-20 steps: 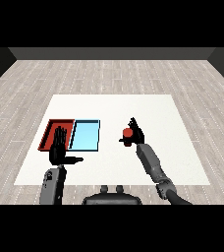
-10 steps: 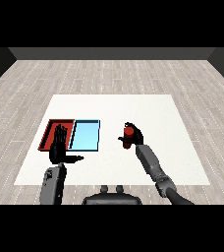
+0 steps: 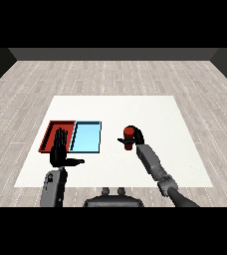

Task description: Pick the red can and put it in the red box

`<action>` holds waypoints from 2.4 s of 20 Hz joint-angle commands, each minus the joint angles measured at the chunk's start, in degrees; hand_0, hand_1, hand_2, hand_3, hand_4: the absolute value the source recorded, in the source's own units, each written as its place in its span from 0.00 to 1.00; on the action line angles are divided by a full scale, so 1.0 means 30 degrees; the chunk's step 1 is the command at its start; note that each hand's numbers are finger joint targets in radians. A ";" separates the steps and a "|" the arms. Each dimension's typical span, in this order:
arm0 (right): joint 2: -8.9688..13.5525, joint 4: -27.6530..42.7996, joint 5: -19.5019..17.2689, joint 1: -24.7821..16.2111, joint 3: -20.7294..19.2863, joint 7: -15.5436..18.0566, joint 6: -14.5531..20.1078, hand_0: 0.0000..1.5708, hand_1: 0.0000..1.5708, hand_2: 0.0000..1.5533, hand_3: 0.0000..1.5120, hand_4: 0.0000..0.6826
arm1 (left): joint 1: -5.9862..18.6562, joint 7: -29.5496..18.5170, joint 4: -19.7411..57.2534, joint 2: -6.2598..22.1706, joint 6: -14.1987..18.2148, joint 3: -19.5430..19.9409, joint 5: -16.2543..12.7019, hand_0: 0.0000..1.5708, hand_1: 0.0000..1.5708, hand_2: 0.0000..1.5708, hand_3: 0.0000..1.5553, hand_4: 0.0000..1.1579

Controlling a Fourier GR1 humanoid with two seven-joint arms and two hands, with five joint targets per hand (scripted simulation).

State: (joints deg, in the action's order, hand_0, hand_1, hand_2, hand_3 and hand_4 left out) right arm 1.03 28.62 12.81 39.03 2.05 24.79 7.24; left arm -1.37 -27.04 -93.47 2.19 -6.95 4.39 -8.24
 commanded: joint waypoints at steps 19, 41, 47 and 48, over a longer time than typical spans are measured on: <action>0.0253 0.7228 -0.0828 -0.1700 0.0275 -0.1645 0.1177 0.98 0.98 0.94 0.91 0.85 | 0.0678 0.0856 -0.0421 -0.0400 0.0864 -0.0705 0.0767 0.00 0.00 0.00 0.00 0.00; -0.0332 1.8322 -0.1456 -0.5991 0.5958 -0.2992 0.5785 0.92 0.92 0.91 0.91 0.93 | 0.3935 0.6199 -0.0607 -0.0730 0.4831 -0.6818 0.3119 0.00 0.00 0.00 0.00 0.00; -0.0340 1.9732 -0.2273 -0.6524 0.6602 -0.2966 0.6074 0.92 0.92 0.92 0.93 0.91 | 0.3268 0.5100 0.0810 -0.0730 0.4118 -0.6496 0.2795 0.00 0.00 0.00 0.00 0.00; -0.0242 1.8861 -0.1865 -0.5317 0.4698 -0.3554 0.3987 0.92 0.92 0.92 0.92 0.89 | 0.5219 0.4123 0.3945 -0.0730 0.4606 -0.6698 0.1871 0.00 0.00 0.00 0.00 0.00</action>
State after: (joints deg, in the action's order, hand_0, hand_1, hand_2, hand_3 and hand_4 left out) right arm 0.25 85.31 6.79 21.72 17.43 14.78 21.94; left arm 9.80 -11.82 -90.29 0.02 5.84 -15.16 -0.74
